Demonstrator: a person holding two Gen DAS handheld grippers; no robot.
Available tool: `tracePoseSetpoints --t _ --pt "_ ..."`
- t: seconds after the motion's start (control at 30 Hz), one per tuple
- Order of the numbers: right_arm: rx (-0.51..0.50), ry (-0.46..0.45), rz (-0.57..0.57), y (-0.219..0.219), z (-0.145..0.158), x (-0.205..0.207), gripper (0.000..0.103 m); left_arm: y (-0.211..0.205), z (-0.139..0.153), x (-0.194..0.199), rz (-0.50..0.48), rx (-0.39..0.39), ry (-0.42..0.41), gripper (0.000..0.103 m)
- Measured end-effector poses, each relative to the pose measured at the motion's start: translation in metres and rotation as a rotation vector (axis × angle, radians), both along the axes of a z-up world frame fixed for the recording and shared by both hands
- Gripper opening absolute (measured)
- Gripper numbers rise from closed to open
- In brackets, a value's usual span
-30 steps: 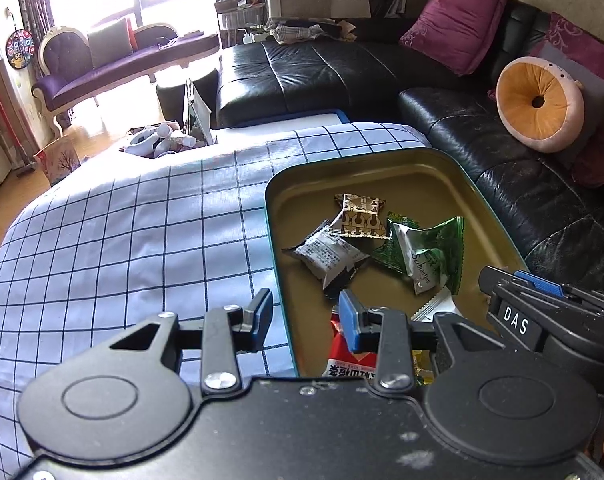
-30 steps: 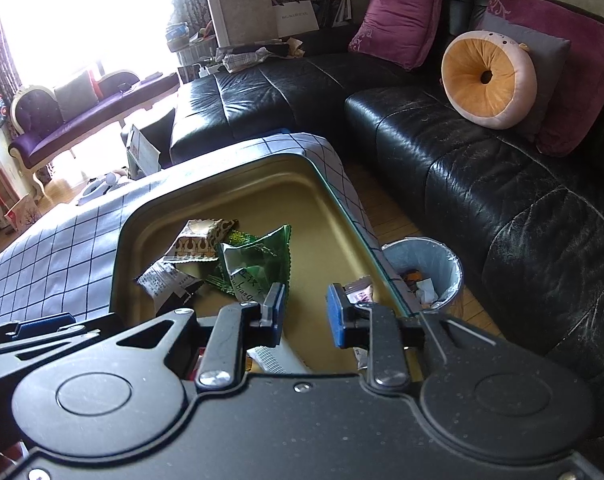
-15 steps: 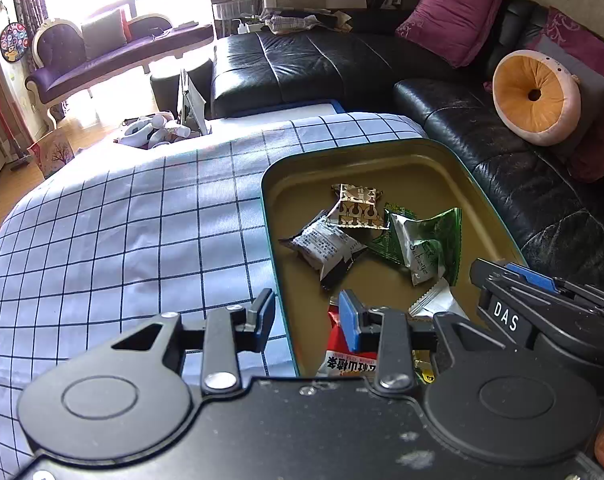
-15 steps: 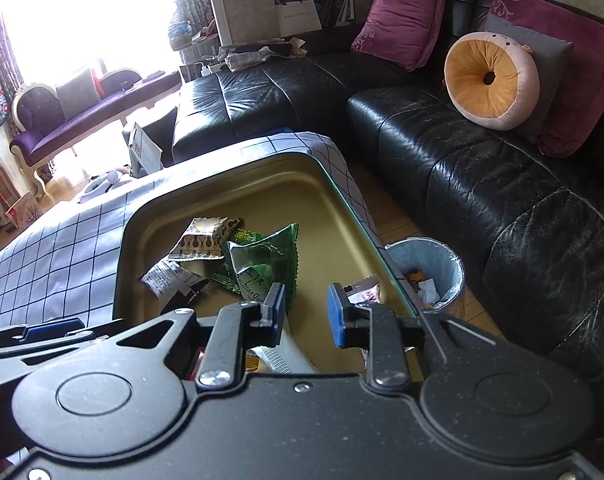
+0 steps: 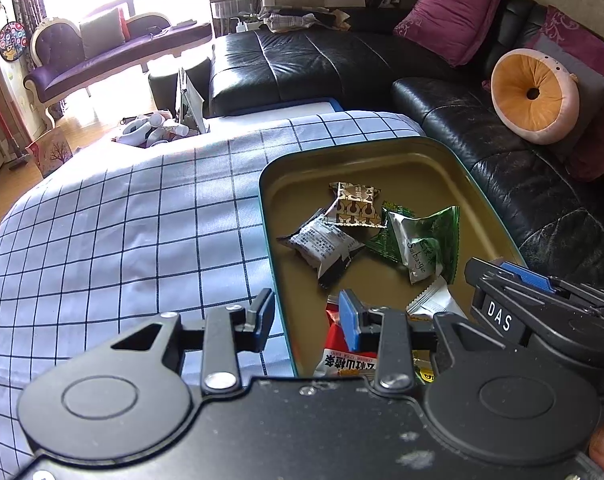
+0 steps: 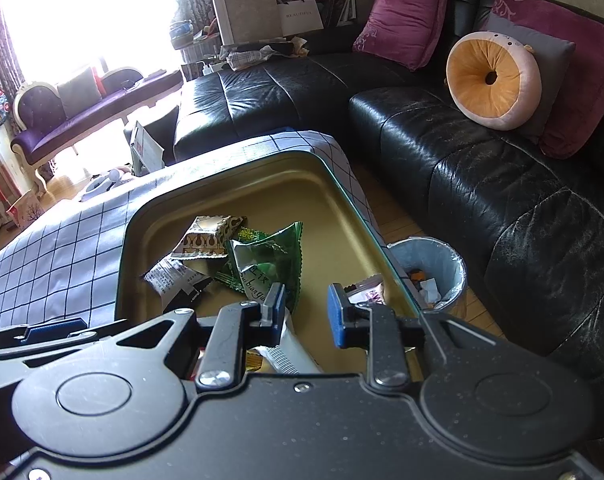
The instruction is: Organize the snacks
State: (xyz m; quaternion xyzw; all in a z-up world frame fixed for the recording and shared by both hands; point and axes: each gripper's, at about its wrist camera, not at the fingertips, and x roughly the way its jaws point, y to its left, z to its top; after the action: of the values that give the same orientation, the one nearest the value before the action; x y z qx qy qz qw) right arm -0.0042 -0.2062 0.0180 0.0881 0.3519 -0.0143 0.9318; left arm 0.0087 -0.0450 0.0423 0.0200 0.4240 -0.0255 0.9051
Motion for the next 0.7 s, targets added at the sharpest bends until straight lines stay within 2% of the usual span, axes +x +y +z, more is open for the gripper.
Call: tracePoseSetpoints --t 0.7 --pt "0.005 0.004 0.003 -0.0017 -0.0017 0.0015 0.036 -0.0017 -0.0008 -0.0014 -0.013 -0.002 0.005 0.036"
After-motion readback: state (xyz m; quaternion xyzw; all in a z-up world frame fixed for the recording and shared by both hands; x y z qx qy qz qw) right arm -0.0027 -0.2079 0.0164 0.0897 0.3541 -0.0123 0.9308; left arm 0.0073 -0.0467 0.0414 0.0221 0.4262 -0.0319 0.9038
